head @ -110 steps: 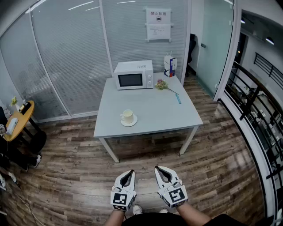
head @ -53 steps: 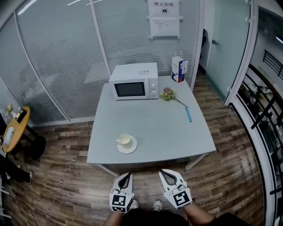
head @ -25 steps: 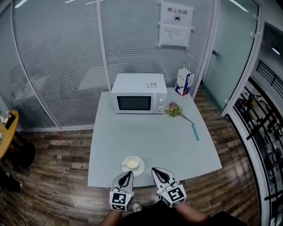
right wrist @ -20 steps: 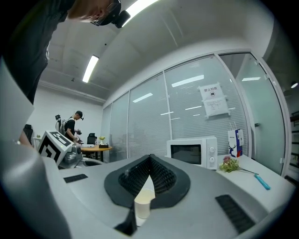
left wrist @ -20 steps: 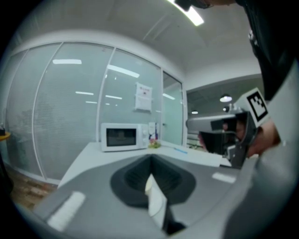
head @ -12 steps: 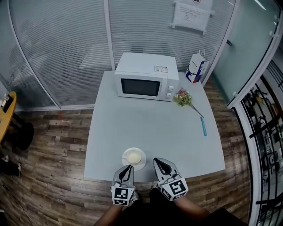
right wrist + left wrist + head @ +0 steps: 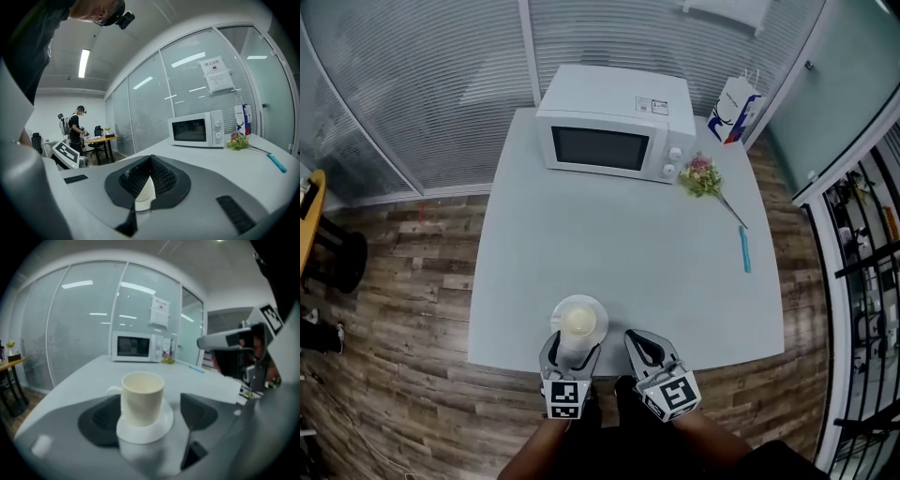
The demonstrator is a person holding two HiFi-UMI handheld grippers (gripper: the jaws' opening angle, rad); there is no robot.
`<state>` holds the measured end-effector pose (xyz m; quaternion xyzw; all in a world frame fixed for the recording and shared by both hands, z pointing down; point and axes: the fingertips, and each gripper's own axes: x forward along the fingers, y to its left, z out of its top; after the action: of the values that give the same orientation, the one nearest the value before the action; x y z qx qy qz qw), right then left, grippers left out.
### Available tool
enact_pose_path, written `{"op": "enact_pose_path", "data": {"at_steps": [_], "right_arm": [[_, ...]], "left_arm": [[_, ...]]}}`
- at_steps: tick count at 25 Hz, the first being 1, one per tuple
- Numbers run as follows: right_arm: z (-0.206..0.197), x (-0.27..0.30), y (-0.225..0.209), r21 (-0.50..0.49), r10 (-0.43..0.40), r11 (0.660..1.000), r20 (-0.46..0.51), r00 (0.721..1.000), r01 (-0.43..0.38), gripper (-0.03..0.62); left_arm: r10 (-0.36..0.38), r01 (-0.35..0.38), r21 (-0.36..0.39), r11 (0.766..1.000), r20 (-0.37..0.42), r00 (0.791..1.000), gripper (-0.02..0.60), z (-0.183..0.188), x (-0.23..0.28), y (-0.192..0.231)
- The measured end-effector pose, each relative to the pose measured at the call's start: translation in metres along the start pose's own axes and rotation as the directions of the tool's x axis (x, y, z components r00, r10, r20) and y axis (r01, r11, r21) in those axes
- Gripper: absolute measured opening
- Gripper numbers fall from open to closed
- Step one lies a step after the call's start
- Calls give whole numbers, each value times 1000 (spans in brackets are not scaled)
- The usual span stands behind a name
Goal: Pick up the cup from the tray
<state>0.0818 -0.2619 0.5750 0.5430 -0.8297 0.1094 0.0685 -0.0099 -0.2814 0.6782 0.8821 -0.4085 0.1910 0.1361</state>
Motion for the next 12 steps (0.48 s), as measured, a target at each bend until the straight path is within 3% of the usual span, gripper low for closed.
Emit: {"op": "enact_pose_path", "data": {"at_steps": [12], "right_arm": [[-24, 8, -24, 0, 40, 999, -66, 997, -40, -11]], "left_arm": [[29, -28, 26, 999, -63, 998, 434, -11, 53, 18]]}}
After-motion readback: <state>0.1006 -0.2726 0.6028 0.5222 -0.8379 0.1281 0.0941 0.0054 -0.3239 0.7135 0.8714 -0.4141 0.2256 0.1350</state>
